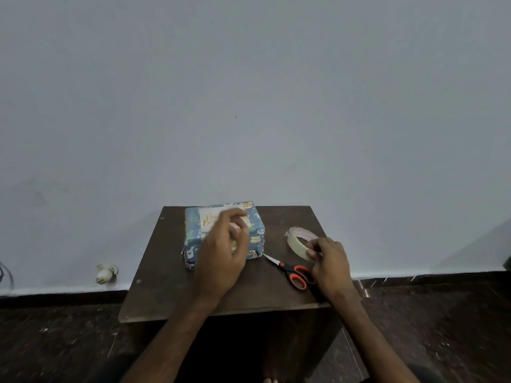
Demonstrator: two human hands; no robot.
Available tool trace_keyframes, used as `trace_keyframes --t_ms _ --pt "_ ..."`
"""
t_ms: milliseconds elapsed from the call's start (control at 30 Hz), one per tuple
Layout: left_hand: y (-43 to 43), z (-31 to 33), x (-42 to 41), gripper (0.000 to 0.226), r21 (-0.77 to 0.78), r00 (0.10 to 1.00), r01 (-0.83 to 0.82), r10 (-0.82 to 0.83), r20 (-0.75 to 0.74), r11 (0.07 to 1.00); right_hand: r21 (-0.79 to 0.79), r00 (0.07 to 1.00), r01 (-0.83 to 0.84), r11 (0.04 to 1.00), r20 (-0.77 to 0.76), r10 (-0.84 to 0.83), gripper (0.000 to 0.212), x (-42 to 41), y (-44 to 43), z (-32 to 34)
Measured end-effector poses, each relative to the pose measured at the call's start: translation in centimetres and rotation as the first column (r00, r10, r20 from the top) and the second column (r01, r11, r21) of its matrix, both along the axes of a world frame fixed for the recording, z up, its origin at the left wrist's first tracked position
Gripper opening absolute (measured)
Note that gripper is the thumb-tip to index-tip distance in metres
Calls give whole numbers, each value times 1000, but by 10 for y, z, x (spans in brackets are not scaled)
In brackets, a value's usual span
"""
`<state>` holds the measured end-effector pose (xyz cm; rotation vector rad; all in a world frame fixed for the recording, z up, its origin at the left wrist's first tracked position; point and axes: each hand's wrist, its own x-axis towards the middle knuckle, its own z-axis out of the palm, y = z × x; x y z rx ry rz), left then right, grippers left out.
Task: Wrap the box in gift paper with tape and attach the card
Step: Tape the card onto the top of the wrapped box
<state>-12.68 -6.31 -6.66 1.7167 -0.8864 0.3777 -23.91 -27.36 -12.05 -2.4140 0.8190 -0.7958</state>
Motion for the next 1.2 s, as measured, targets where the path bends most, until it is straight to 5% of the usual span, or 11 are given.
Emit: trace_keyframes --t_ms 100,167,267,367,567,667,933,1033,1200 --pt "-19 -13 -10 11 105 939 211 -171 -299 972 242 948 -99 965 317 18 20 -7 28 14" --pt "-25 -15 -15 28 24 800 349 -285 -528 937 410 894 -299 862 436 103 23 -14 47 22" --pt "-30 -10 -22 34 -245 630 361 -429 -647 900 327 859 -460 826 398 321 23 -22 60 23" --pt "-28 -6 -25 23 -332 606 359 -489 -627 872 240 847 -498 833 340 409 19 -23 58 24" --pt "-21 -23 -18 28 -74 737 435 -402 -543 897 372 800 -493 786 549 242 23 -19 54 40" --pt "-19 -28 -19 34 9 777 454 -391 -494 891 303 816 -442 844 526 239 21 -13 55 42" --pt "-13 -22 -20 8 220 876 411 -317 -363 885 116 897 -297 948 374 236 14 -7 53 33" --pt "-5 -16 -15 25 537 962 272 -224 -155 799 150 933 -289 945 267 243 15 -8 49 31" --pt "-1 -9 -17 57 721 971 203 -229 -63 662 333 921 -385 861 198 336 12 -4 51 28"
